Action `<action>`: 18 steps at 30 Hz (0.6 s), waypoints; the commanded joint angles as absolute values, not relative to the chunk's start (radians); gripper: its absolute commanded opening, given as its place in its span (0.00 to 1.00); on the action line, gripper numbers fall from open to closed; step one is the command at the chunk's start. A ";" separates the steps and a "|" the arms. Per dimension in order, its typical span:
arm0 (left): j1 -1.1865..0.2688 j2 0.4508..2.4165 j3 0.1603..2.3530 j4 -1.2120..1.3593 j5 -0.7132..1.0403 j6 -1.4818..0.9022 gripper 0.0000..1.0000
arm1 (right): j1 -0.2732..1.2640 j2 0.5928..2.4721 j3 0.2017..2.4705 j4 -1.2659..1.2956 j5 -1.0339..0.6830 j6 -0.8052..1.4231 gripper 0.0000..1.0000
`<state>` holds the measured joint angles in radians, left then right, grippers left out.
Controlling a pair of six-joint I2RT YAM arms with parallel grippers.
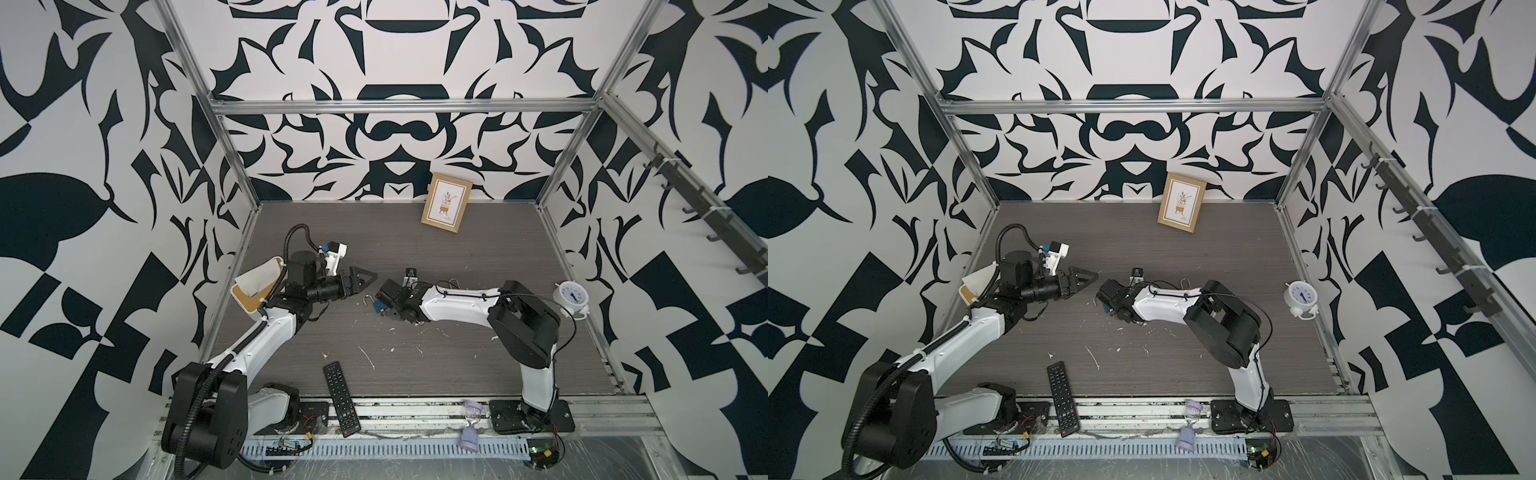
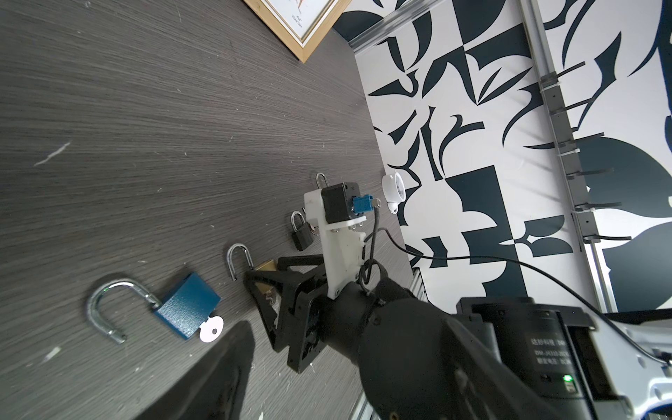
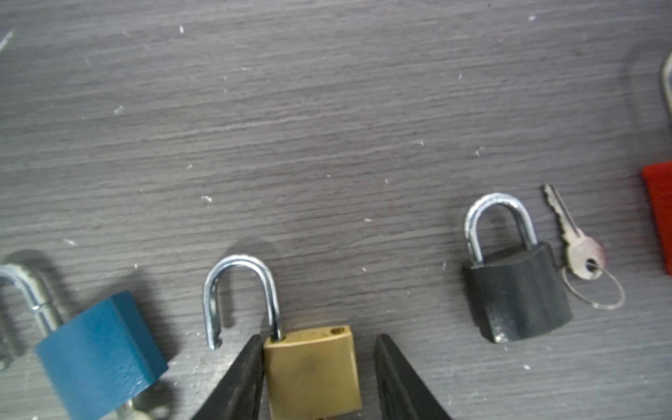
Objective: Lock with the key
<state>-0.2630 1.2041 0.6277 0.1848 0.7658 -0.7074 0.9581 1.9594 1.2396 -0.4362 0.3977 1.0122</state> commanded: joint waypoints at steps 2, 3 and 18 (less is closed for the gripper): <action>-0.259 1.210 0.629 0.209 0.787 -0.709 0.83 | 0.963 1.941 1.212 -0.424 0.371 1.015 0.46; -0.259 1.212 0.630 0.207 0.787 -0.709 0.83 | 0.963 1.942 1.212 -0.425 0.370 1.010 0.46; -0.259 1.246 0.660 0.173 0.745 -0.675 0.83 | 0.952 1.910 1.171 -0.466 0.340 0.835 0.39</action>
